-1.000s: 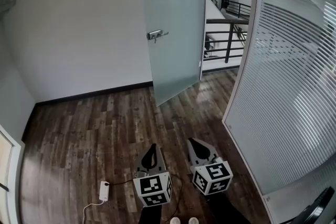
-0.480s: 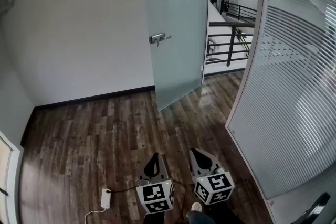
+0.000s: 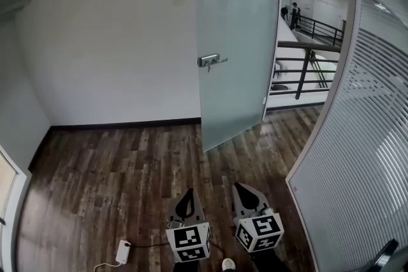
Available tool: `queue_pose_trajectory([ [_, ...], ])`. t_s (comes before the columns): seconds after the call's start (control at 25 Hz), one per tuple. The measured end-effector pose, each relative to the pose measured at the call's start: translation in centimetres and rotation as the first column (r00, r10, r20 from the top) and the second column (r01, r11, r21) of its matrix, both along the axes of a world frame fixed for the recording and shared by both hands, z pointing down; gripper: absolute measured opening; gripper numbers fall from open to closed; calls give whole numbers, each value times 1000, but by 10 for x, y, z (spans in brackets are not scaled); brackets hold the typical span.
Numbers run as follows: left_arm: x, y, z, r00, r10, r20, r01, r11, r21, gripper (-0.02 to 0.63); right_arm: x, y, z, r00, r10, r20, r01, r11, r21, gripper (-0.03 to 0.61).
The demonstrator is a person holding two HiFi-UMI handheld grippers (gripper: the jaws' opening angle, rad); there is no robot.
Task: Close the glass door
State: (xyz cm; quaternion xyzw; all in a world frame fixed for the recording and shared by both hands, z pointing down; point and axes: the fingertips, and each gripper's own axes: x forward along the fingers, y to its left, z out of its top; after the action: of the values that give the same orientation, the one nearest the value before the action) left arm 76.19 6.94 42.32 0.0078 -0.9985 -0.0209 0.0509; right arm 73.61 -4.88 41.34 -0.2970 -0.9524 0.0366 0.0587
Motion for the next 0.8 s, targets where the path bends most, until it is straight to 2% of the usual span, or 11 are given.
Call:
queue_pose_trajectory([
  [0.2,-56,2,-8,999,-45,21,45,999,3,-3,-61,5,-5,999,-52,14,52,999,11,-3],
  [0.4,-82,16,-6,995,-93,19,93,996,6,-3,-95,18,-3,995,-95,11,95,995,6,-2],
  [0.6,-110,45,4,990,-138,-14,138,990,14,-3,-128,53,4,989,-146,-3,146,989,2,-3],
  [0.8,-164,85,5,989,-145,-1,145,989,12,-3,-181,100,2,985,-174,11,174,985,-6,-3],
])
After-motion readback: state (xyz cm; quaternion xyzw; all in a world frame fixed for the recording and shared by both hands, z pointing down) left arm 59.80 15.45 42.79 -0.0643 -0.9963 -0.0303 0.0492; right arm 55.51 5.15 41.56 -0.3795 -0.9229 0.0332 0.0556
